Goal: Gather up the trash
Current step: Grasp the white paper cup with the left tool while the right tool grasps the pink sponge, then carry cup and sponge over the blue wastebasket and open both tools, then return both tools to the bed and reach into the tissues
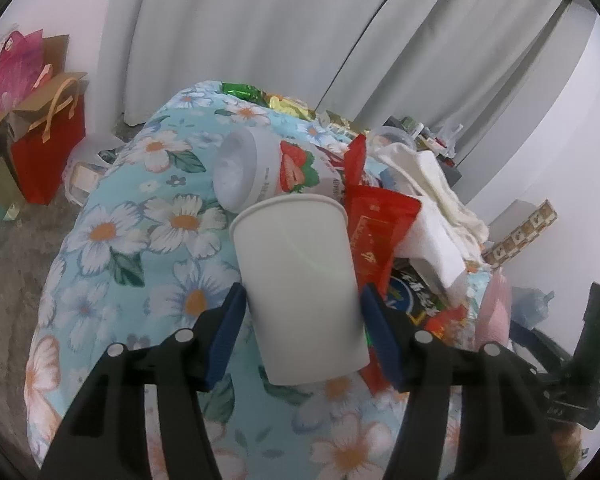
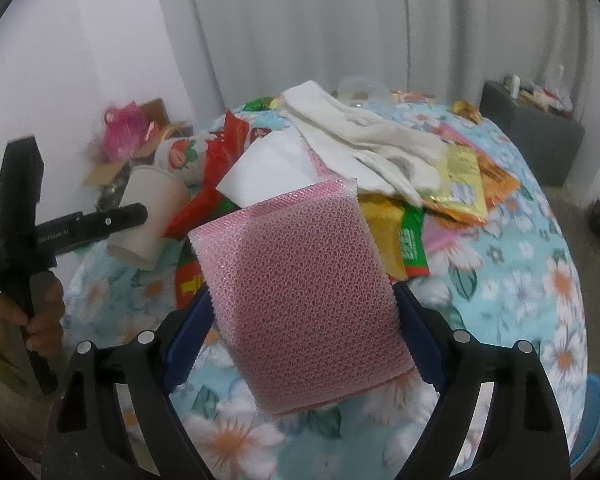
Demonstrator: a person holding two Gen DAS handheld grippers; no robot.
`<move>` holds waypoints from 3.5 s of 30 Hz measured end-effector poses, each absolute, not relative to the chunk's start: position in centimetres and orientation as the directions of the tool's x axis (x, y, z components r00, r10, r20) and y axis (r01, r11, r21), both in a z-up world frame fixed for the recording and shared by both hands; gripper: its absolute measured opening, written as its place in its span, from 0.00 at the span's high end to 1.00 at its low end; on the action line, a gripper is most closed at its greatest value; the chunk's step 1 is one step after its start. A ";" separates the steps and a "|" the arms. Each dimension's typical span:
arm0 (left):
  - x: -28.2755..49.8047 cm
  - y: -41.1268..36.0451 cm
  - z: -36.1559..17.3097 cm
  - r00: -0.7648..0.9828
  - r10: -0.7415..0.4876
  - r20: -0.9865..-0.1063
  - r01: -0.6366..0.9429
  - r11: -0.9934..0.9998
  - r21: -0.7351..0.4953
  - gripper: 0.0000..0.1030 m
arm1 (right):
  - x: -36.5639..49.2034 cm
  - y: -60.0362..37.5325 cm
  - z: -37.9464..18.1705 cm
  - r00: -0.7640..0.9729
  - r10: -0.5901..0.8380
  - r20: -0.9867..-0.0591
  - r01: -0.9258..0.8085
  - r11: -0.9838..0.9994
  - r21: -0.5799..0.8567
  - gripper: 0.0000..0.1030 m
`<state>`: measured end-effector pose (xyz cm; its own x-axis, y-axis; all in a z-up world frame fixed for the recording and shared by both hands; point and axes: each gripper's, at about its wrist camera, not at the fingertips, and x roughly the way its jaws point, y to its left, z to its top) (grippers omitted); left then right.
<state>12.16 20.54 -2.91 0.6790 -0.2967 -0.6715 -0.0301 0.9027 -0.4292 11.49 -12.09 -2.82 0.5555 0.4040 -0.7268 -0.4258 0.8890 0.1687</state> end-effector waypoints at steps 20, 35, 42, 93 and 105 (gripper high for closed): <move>12.1 5.5 7.1 0.640 -0.569 -0.516 0.414 0.822 -0.392 0.44 | 6.8 -30.1 0.8 0.782 0.332 -0.528 -0.013 0.855 0.518 0.21; 21.4 -36.1 0.6 0.120 -0.630 -0.767 0.768 0.549 -0.331 0.44 | 4.5 -57.8 -10.8 0.642 -0.150 -0.752 0.707 0.494 0.505 0.20; 22.4 -50.1 -7.7 -0.034 -0.517 -0.855 0.790 0.510 -0.340 0.43 | 6.2 -66.3 -16.6 0.606 -0.112 -0.788 0.766 0.351 0.539 0.13; 15.8 14.2 4.6 0.709 -0.429 -0.560 0.174 0.875 -0.451 0.05 | 19.0 -30.0 4.1 0.717 0.361 -0.597 -0.205 0.927 0.314 0.07; 16.8 13.1 3.9 0.718 -0.474 -0.510 0.326 0.876 -0.354 0.05 | 24.3 -20.0 5.3 0.549 0.538 -0.639 -0.416 0.839 0.350 0.20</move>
